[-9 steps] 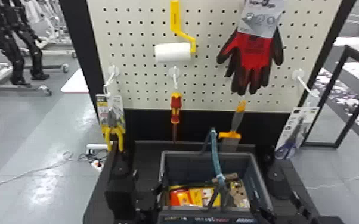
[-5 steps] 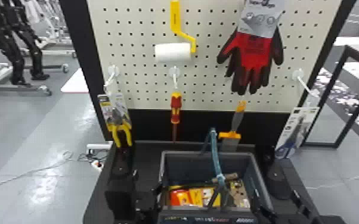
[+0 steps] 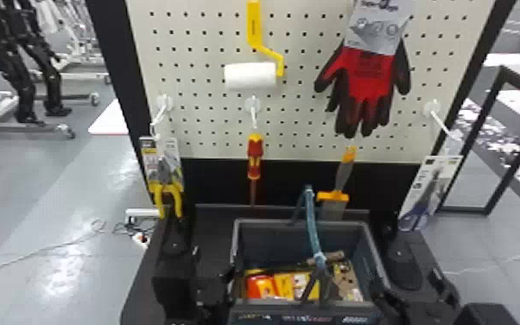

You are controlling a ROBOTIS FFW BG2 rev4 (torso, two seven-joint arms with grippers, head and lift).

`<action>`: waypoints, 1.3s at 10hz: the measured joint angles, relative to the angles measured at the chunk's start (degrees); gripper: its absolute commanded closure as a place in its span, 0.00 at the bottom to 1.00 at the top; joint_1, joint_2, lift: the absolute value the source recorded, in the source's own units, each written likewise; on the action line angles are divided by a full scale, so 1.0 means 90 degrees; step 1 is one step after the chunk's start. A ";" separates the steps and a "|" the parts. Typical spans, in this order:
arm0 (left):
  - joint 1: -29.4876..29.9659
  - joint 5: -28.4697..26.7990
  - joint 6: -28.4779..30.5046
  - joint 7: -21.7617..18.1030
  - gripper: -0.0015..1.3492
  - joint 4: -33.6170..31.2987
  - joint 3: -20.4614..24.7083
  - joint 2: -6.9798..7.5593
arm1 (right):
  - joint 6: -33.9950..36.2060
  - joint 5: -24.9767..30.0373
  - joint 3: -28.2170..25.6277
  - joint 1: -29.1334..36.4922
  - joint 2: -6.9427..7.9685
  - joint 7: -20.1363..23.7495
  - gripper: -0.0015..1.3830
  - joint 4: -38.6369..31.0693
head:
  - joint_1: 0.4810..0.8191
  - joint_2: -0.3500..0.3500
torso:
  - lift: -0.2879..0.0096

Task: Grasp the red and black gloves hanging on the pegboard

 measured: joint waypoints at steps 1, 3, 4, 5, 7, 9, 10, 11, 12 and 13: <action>0.0001 0.0002 0.0006 0.0000 0.38 0.0000 0.0001 0.0003 | 0.0289 0.0054 -0.0251 -0.0038 0.0000 0.0197 0.17 -0.0263 | 0.20 0.50 | 0.63; -0.0007 0.0007 0.0021 0.0000 0.38 0.0000 -0.0010 0.0016 | 0.0928 0.0092 -0.0787 -0.0349 0.0003 0.0805 0.17 -0.0694 | 0.20 0.50 | 0.63; -0.0018 0.0016 0.0036 0.0001 0.38 0.0000 -0.0020 0.0028 | 0.1282 0.0128 -0.1005 -0.0528 0.0017 0.1143 0.17 -0.0896 | 0.20 0.50 | 0.63; -0.0030 0.0020 0.0051 0.0001 0.38 0.0000 -0.0036 0.0034 | 0.1793 0.0255 -0.1303 -0.0812 0.0057 0.1716 0.17 -0.1153 | 0.20 0.50 | 0.63; -0.0073 0.0020 0.0086 0.0000 0.38 0.0000 -0.0069 0.0035 | 0.2760 0.0669 -0.1905 -0.1548 0.0189 0.2861 0.17 -0.1573 | 0.20 0.50 | 0.63; -0.0112 0.0019 0.0112 0.0000 0.38 0.0000 -0.0106 0.0046 | 0.3311 0.0978 -0.2238 -0.2323 0.0259 0.3424 0.17 -0.1724 | 0.20 0.50 | 0.63; -0.0133 0.0025 0.0127 -0.0001 0.38 0.0000 -0.0128 0.0056 | 0.3535 0.1014 -0.2326 -0.2730 0.0215 0.3678 0.17 -0.1716 | 0.20 0.50 | 0.63; -0.0177 0.0034 0.0161 0.0001 0.38 0.0000 -0.0159 0.0067 | 0.3755 0.0922 -0.2346 -0.3125 -0.0006 0.3805 0.17 -0.1665 | 0.20 0.50 | 0.63; -0.0221 0.0038 0.0197 0.0001 0.38 0.0000 -0.0188 0.0079 | 0.4024 0.0759 -0.2314 -0.3487 -0.0293 0.3937 0.17 -0.1627 | 0.20 0.50 | 0.63; -0.0242 0.0044 0.0225 0.0000 0.38 0.0000 -0.0201 0.0083 | 0.4351 0.0589 -0.2274 -0.3827 -0.0539 0.4107 0.17 -0.1617 | 0.20 0.50 | 0.63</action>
